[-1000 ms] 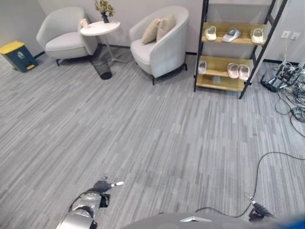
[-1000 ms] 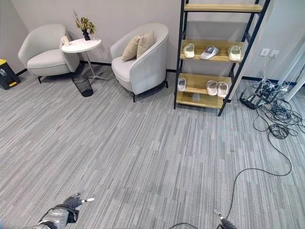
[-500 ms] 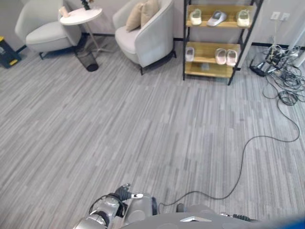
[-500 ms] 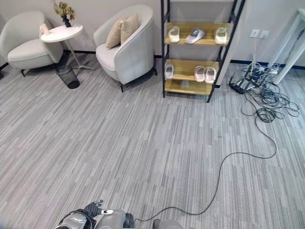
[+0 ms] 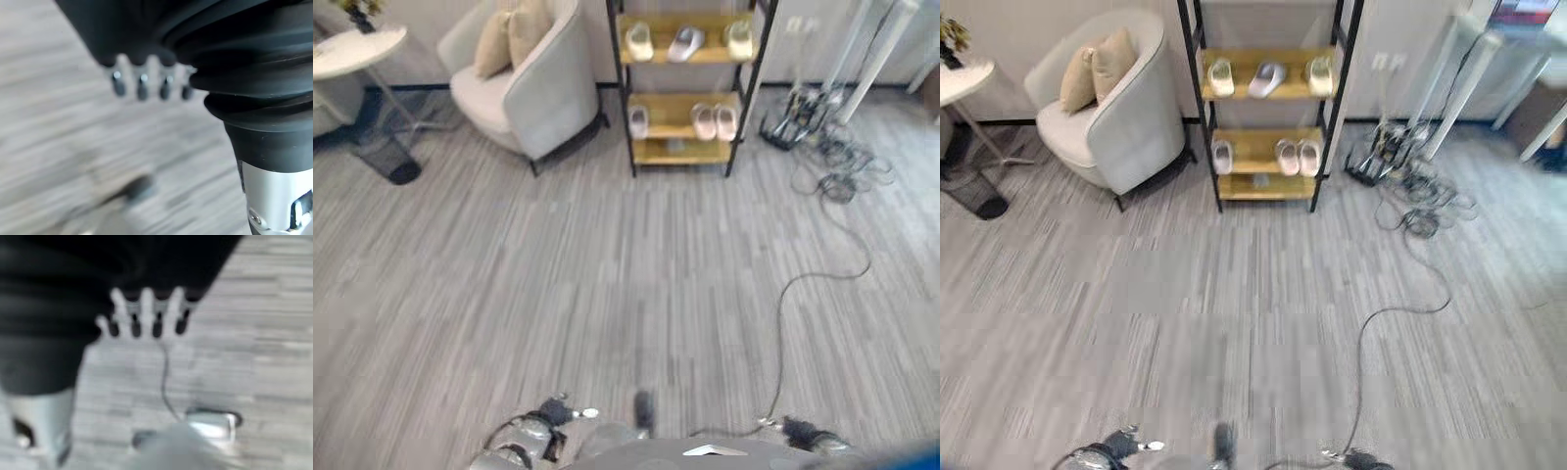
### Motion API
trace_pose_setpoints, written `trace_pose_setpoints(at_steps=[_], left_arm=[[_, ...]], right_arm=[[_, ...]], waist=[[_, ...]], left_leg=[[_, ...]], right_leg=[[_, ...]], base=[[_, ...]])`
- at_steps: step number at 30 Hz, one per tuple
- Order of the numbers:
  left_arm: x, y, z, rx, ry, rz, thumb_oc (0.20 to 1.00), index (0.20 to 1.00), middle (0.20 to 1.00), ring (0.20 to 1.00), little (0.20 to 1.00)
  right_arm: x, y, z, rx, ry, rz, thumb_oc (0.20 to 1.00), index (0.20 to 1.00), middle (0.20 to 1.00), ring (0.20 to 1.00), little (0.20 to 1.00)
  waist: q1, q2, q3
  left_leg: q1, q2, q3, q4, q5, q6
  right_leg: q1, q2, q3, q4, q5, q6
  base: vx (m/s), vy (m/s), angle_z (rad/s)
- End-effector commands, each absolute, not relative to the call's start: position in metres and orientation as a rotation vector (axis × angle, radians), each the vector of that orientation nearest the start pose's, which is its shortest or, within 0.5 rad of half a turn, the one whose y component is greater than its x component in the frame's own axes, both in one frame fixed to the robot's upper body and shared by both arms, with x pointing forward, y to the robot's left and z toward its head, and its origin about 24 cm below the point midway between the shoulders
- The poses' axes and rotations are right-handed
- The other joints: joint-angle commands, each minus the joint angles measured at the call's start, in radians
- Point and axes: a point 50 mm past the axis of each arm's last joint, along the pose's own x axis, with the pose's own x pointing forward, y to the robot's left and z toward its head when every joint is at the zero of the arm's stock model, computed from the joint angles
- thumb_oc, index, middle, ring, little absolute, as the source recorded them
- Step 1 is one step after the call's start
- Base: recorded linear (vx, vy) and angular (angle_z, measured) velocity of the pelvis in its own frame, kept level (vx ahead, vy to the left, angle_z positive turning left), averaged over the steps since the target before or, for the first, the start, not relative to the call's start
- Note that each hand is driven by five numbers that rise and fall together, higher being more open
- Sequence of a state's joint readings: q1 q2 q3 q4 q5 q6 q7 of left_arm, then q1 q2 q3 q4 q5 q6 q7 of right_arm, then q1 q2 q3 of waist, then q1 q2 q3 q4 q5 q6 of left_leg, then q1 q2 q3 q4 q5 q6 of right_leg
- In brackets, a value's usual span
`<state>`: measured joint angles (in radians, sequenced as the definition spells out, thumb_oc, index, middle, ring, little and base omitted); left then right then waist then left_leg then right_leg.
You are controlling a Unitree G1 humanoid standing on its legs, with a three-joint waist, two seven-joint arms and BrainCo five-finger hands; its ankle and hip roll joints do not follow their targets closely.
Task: Arrange the slippers neatly on the shoe rack.
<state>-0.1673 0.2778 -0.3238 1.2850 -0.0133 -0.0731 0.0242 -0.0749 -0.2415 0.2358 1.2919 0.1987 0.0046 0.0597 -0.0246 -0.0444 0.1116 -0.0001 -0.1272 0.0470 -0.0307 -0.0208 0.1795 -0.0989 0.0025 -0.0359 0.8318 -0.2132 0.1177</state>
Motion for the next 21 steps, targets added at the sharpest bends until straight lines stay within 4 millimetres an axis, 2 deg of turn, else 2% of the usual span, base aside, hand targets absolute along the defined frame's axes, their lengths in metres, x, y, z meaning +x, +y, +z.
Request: trace_pose_setpoints(at_steps=[1, 2, 4, 5, 6, 11, 13, 16, 17, 18, 19, 20, 21], left_arm=[[0.159, 0.233, -0.14, 0.488, 1.017, -0.067, 1.0, 1.0, 1.0, 1.0, 1.0], [0.161, 0.233, -0.139, 0.488, 1.006, -0.064, 1.0, 1.0, 1.0, 1.0, 1.0], [0.162, 0.232, -0.139, 0.484, 0.998, -0.059, 1.0, 1.0, 1.0, 1.0, 1.0], [0.162, 0.229, -0.14, 0.484, 1.005, -0.07, 1.0, 1.0, 1.0, 1.0, 1.0], [0.161, 0.228, -0.141, 0.49, 1.007, -0.08, 1.0, 1.0, 1.0, 1.0, 1.0], [0.15, 0.22, -0.147, 0.51, 1.039, -0.13, 1.0, 1.0, 1.0, 1.0, 1.0], [0.138, 0.219, -0.152, 0.486, 1.071, -0.125, 1.0, 1.0, 1.0, 1.0, 1.0], [0.126, 0.22, -0.155, 0.472, 1.111, -0.114, 1.0, 1.0, 1.0, 1.0, 1.0], [0.12, 0.22, -0.158, 0.459, 1.13, -0.106, 1.0, 1.0, 1.0, 1.0, 1.0], [0.12, 0.221, -0.157, 0.418, 1.126, -0.067, 1.0, 1.0, 1.0, 1.0, 1.0], [0.134, 0.222, -0.152, 0.404, 1.077, -0.041, 1.0, 1.0, 1.0, 1.0, 1.0], [0.145, 0.221, -0.148, 0.401, 1.032, -0.027, 1.0, 1.0, 1.0, 1.0, 1.0], [0.146, 0.217, -0.148, 0.393, 1.029, -0.029, 1.0, 1.0, 1.0, 1.0, 1.0]], right_arm=[[0.117, -0.24, -0.154, -0.186, 1.187, -0.068, 1.0, 1.0, 1.0, 1.0, 1.0], [0.116, -0.241, -0.154, -0.183, 1.186, -0.079, 1.0, 1.0, 1.0, 1.0, 1.0], [0.108, -0.242, -0.156, -0.188, 1.207, -0.081, 1.0, 1.0, 1.0, 1.0, 1.0], [0.101, -0.243, -0.158, -0.199, 1.233, -0.078, 1.0, 1.0, 1.0, 1.0, 1.0], [0.098, -0.243, -0.159, -0.203, 1.241, -0.073, 1.0, 1.0, 1.0, 1.0, 1.0], [0.077, -0.25, -0.162, -0.186, 1.303, -0.112, 1.0, 1.0, 1.0, 1.0, 1.0], [0.061, -0.25, -0.164, -0.17, 1.352, -0.127, 1.0, 1.0, 1.0, 1.0, 1.0], [0.048, -0.252, -0.166, -0.174, 1.392, -0.13, 1.0, 1.0, 1.0, 1.0, 1.0], [0.04, -0.255, -0.166, -0.183, 1.421, -0.131, 1.0, 1.0, 1.0, 1.0, 1.0], [0.042, -0.263, -0.163, -0.184, 1.415, -0.163, 1.0, 1.0, 1.0, 1.0, 1.0], [0.06, -0.27, -0.159, -0.151, 1.347, -0.223, 1.0, 1.0, 1.0, 1.0, 1.0], [0.073, -0.269, -0.157, -0.155, 1.298, -0.223, 1.0, 1.0, 1.0, 1.0, 1.0], [0.076, -0.269, -0.156, -0.166, 1.288, -0.226, 1.0, 1.0, 1.0, 1.0, 1.0]], waist=[[0.011, 0.045, 0.032], [0.005, 0.058, 0.033], [-0.008, 0.068, 0.033], [-0.017, 0.074, 0.028], [-0.027, 0.074, 0.033], [-0.065, 0.067, 0.041], [-0.083, 0.056, 0.04], [-0.091, 0.052, 0.028], [-0.085, 0.052, 0.019], [-0.07, 0.053, 0.01], [-0.051, 0.027, 0.032], [-0.012, -0.013, 0.05], [0.007, -0.025, 0.05]], left_leg=[[-0.059, 0.071, -0.028, 0.14, -0.059, -0.12], [-0.029, 0.074, -0.027, 0.132, -0.076, -0.115], [0.013, 0.069, -0.024, 0.124, -0.099, -0.112], [0.051, 0.069, -0.024, 0.113, -0.129, -0.121], [0.062, 0.07, -0.027, 0.117, -0.139, -0.125], [0.144, 0.07, -0.034, 0.113, -0.19, -0.159], [0.191, 0.072, -0.051, 0.12, -0.206, -0.176], [0.225, 0.085, -0.074, 0.137, -0.207, -0.196], [0.227, 0.102, -0.101, 0.181, -0.183, -0.218], [0.169, 0.139, -0.124, 0.33, -0.077, -0.266], [0.034, 0.164, -0.115, 0.585, 0.077, -0.291], [-0.062, 0.184, -0.061, 0.699, 0.055, -0.253], [-0.113, 0.189, -0.038, 0.628, 0.005, -0.237]], right_leg=[[0.054, -0.162, 0.074, -0.27, 0.376, 0.034], [0.017, -0.167, 0.054, -0.229, 0.372, 0.024], [-0.023, -0.191, 0.004, -0.238, 0.332, 0.016], [-0.065, -0.216, -0.07, -0.349, 0.265, 0.004], [-0.066, -0.223, -0.084, -0.389, 0.252, 0.008], [-0.091, -0.23, -0.126, -0.678, 0.282, 0.045], [-0.107, -0.197, -0.116, -0.774, 0.314, 0.062], [-0.098, -0.155, -0.075, -0.79, 0.317, 0.051], [-0.083, -0.129, -0.04, -0.762, 0.31, 0.026], [-0.032, -0.088, -0.037, -0.761, 0.261, -0.024], [0.016, -0.085, -0.048, -0.753, 0.227, -0.066], [0.084, -0.071, -0.054, -0.754, 0.184, -0.099], [0.126, -0.066, -0.059, -0.769, 0.164, -0.097]], base=[[0.27, 0.184, 0.25], [0.25, 0.151, 0.3], [0.42, 0.169, 0.2], [0.46, 0.082, 0.12], [0.45, 0.025, 0.04], [0.34, -0.08, 0.17], [0.46, -0.188, 0.12], [0.4, -0.255, -0.12], [0.52, -0.527, 0.64], [0.47, -0.621, 1.36], [0.44, -0.685, 1.4], [0.4, -0.463, 1.01], [0.51, -0.269, 0.06]])
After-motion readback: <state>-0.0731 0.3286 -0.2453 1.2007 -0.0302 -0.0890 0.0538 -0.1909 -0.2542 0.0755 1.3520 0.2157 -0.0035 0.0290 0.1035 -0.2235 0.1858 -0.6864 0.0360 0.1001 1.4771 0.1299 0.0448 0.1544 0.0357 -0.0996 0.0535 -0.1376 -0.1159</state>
